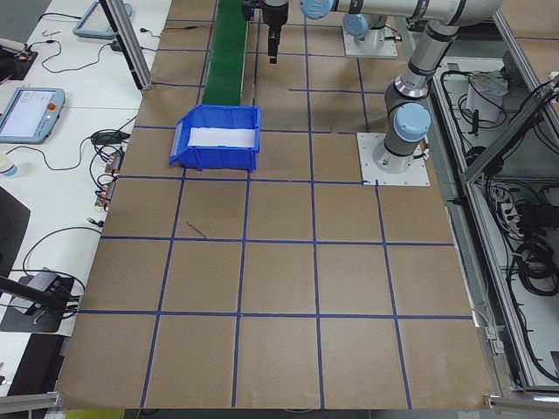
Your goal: Move block left to right into plate
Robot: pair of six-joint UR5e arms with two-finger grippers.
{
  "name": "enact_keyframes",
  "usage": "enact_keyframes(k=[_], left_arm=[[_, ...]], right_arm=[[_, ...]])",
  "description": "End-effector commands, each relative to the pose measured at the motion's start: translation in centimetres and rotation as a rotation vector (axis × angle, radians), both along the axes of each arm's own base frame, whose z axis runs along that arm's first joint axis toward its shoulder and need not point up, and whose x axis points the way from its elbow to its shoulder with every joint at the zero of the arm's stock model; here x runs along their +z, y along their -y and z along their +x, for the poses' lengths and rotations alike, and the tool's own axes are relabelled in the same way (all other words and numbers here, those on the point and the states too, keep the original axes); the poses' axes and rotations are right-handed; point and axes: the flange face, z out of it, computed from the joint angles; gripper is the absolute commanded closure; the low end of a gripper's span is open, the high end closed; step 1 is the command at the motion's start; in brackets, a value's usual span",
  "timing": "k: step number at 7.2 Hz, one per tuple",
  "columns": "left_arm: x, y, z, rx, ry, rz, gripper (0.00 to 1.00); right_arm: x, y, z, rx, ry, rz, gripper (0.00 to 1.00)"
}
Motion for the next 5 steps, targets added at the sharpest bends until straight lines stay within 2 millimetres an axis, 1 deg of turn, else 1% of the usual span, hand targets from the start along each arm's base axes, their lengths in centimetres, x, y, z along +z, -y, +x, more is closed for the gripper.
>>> enact_keyframes(k=[1, 2, 3, 4, 5], left_arm=[[0.3, 0.1, 0.0, 0.000, 0.000, -0.007, 0.00], [0.6, 0.0, -0.1, -0.001, 0.000, -0.013, 0.00], [0.7, 0.1, 0.0, 0.000, 0.000, -0.013, 0.00], [0.7, 0.1, 0.0, 0.000, -0.002, -0.014, 0.00], [0.7, 0.1, 0.0, 0.000, 0.000, -0.014, 0.00]], right_arm=[[-5.3, -12.4, -8.7, -0.104, 0.076, 0.124, 0.81], [-5.9, -15.9, -11.2, -0.155, 0.081, 0.121, 0.81], [-7.0, -19.2, -12.5, -0.174, 0.113, 0.128, 0.81], [-8.4, -21.9, -12.9, -0.225, 0.152, 0.125, 0.80], [-9.2, -22.7, -12.7, -0.236, 0.166, 0.141, 0.80]])
